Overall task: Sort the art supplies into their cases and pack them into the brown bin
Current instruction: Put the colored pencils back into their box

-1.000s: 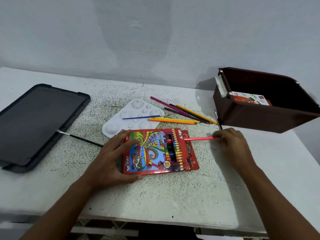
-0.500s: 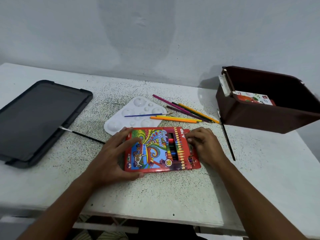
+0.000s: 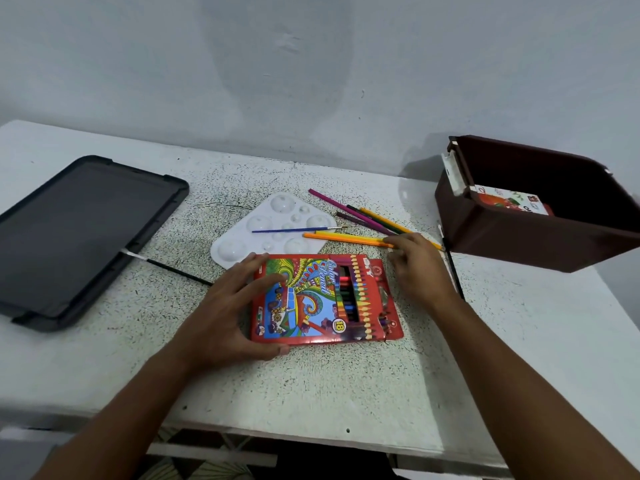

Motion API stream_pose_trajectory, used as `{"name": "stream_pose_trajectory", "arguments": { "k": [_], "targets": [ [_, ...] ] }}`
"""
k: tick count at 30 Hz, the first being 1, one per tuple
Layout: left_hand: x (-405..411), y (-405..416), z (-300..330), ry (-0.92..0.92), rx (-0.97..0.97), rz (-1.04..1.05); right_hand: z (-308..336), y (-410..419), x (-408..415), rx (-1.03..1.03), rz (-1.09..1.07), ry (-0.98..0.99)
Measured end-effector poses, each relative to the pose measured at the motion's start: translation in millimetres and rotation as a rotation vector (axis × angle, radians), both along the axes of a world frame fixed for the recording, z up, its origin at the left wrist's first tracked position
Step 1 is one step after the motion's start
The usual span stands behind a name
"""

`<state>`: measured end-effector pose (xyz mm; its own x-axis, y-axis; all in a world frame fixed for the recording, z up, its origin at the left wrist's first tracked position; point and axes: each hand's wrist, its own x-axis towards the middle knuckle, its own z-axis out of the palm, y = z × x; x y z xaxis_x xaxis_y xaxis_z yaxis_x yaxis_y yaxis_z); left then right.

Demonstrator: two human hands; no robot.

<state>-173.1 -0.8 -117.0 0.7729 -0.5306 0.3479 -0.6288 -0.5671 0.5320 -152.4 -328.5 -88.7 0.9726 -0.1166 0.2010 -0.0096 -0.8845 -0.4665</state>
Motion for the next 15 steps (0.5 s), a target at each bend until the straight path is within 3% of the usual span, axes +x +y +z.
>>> {"name": "stream_pose_trajectory", "arguments": {
  "k": [6, 15],
  "targets": [
    [-0.3, -0.9, -0.2, -0.017, -0.016, 0.001, -6.7, 1.5, 3.9, -0.106, -0.040, 0.024],
    [0.4, -0.6, -1.4, -0.019, -0.009, -0.002, -2.3, -16.4, -13.2, -0.015, -0.163, -0.027]
  ]
}}
